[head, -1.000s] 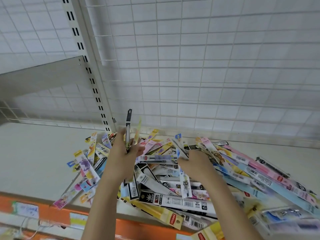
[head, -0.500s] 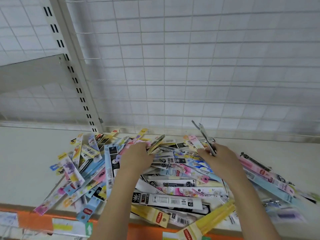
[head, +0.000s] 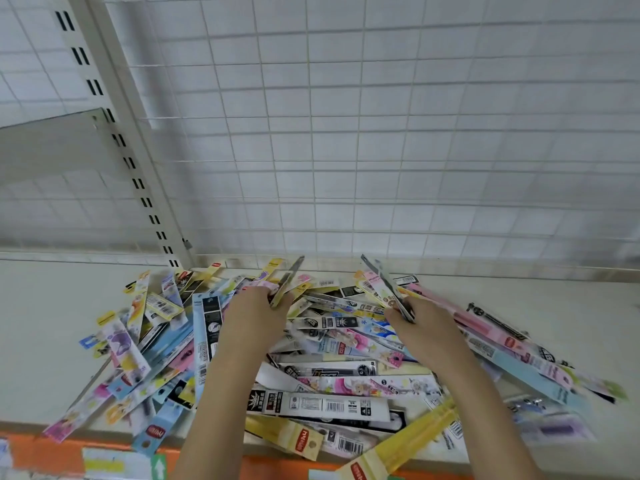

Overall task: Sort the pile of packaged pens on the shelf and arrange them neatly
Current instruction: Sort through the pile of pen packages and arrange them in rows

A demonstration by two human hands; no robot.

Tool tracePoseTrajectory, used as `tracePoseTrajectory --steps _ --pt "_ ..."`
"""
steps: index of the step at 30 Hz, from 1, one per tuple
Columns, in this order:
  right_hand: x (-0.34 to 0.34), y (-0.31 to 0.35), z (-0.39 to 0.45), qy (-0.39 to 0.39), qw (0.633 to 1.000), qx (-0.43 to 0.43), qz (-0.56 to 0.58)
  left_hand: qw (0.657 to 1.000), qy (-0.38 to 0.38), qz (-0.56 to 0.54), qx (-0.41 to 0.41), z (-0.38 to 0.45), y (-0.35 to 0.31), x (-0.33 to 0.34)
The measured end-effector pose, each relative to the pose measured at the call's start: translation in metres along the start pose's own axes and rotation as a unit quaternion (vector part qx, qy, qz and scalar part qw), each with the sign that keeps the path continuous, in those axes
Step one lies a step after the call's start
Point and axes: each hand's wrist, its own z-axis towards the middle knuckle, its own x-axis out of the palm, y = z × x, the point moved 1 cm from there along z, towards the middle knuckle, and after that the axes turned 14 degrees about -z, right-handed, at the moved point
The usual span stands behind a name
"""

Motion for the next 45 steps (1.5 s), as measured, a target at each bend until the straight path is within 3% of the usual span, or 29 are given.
tracePoseTrajectory --steps 9,17,24,33,36,45 --pt "0.011 0.040 0.016 0.042 0.995 -0.070 -0.064 0.982 -0.124 -0.140 0.036 -0.021 -0.002 -0.046" --pt "0.044 0.083 0.019 0.083 0.981 -0.138 -0.107 0.983 -0.121 -0.137 0.001 -0.026 0.020 -0.064" --pt "0.058 0.091 0.016 0.041 0.979 -0.128 -0.153 0.987 -0.117 -0.110 0.018 -0.026 0.035 -0.070" --pt "0.018 0.095 0.004 -0.055 0.989 -0.072 -0.120 0.986 -0.098 -0.131 0.027 -0.018 0.052 -0.069" --pt "0.010 0.094 0.002 -0.054 0.993 -0.053 -0.091 0.986 -0.086 -0.142 0.015 -0.014 0.059 -0.066" --pt "0.025 0.100 -0.001 -0.075 0.995 -0.032 -0.062 0.991 -0.114 -0.044 -0.051 -0.008 0.084 -0.073"
